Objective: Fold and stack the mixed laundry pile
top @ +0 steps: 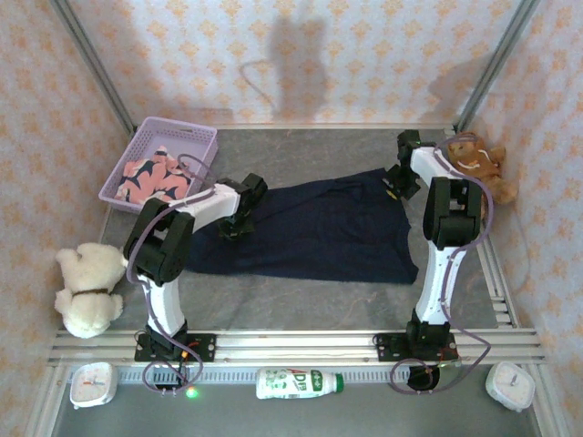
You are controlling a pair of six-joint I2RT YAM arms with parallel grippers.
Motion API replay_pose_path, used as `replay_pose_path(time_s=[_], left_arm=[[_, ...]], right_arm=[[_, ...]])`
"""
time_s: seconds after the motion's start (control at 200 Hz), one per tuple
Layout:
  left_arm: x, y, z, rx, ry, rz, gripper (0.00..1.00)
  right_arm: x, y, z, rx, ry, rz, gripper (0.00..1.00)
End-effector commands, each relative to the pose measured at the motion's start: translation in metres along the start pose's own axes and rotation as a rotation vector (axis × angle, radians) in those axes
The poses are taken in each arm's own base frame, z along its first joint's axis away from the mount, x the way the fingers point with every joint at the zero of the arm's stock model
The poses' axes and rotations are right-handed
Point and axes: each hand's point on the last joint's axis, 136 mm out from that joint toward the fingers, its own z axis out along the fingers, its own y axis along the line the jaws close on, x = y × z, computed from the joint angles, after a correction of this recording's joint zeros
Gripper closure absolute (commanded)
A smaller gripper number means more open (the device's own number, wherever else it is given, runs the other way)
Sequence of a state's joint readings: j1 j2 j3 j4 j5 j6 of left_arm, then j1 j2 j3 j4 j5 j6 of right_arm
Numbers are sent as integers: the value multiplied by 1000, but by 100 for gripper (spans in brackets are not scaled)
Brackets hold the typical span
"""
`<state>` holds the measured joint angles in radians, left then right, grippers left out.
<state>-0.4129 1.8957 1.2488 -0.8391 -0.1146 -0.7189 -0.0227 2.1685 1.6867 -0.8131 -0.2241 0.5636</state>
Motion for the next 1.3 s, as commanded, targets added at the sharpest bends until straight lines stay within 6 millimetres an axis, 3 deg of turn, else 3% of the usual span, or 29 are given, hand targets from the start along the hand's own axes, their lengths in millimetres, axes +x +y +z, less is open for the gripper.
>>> replay_pose_path(time_s=[0.0, 0.07, 0.36, 0.585, 0.671, 0.766, 0.881, 1.086, 1.296], left_arm=[[-16, 5, -10, -50, -66, -25, 64], [-23, 9, -6, -101, -85, -4, 62], [-71, 20, -20, -199, -187, 37, 64], [-70, 21, -11, -219, -169, 65, 67], [-66, 22, -7, -217, -159, 66, 77], [-69, 22, -9, -210, -164, 64, 99], [-90, 28, -22, -222, -204, 77, 100], [-151, 28, -67, -217, -294, 221, 100], [-167, 19, -73, -196, -282, 362, 100]], right_arm=[[-12, -5, -21, 18, -53, 3, 100], [-13, -5, -21, 16, -53, 5, 100], [-12, -7, -19, 24, -47, 1, 100], [-13, -7, -20, 24, -50, 1, 100], [-14, -8, -19, 24, -50, 6, 100], [-16, -8, -21, 19, -51, 11, 100], [-20, -3, -27, -9, -46, 24, 100], [-32, 20, -60, -106, -61, 26, 100], [-28, 24, -75, -139, -50, 23, 100]])
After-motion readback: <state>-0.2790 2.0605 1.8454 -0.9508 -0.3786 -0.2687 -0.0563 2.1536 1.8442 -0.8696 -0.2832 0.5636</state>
